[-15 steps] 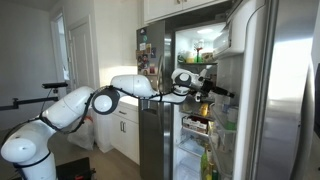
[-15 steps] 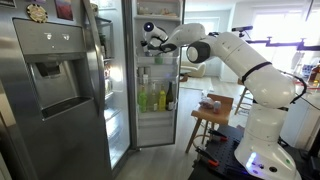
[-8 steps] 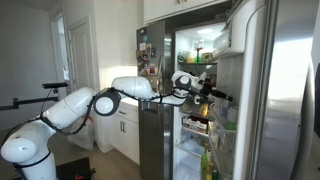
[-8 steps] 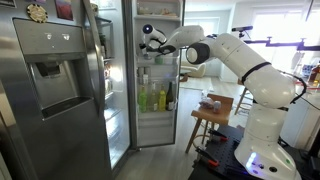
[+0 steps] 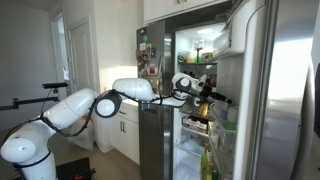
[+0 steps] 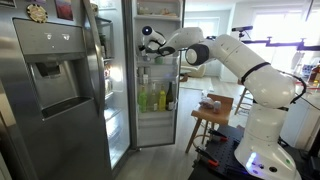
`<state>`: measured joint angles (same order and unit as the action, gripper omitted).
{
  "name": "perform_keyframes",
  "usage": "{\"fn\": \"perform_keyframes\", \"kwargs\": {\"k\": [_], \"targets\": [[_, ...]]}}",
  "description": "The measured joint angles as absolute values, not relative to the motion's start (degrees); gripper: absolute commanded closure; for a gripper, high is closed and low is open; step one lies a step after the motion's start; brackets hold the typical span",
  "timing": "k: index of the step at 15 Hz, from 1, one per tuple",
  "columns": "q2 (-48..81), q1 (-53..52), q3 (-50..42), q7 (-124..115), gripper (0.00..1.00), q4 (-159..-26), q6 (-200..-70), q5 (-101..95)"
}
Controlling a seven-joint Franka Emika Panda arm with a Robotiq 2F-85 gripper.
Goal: Pick the can on the right and move it to the left on the fridge door
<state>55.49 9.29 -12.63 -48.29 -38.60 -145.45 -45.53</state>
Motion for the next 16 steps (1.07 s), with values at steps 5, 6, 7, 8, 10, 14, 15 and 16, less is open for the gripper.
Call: {"fn": "perform_keyframes", "kwargs": {"k": [5, 6, 7, 8, 10, 14, 15, 16], "targets": [[56.0, 9.3, -12.3, -47.4, 0.16, -38.2, -145.4, -45.5], [56.1, 9.3, -12.3, -47.3, 0.17, -38.0, -145.4, -45.5], [56.2, 9.3, -12.3, -47.3, 0.12, -37.7, -145.4, -45.5], [56.2, 9.4, -12.3, -47.2, 0.13, -37.3, -145.4, -45.5], [56.2, 9.4, -12.3, -46.7, 0.07, -36.5, -145.4, -45.5], [56.2, 9.4, -12.3, -46.3, 0.00, -35.8, -145.4, -45.5], [56.2, 9.4, -12.3, -46.3, 0.00, -35.6, -145.4, -45.5], [56.2, 9.4, -12.3, -46.3, 0.00, -35.4, -145.4, -45.5]]}}
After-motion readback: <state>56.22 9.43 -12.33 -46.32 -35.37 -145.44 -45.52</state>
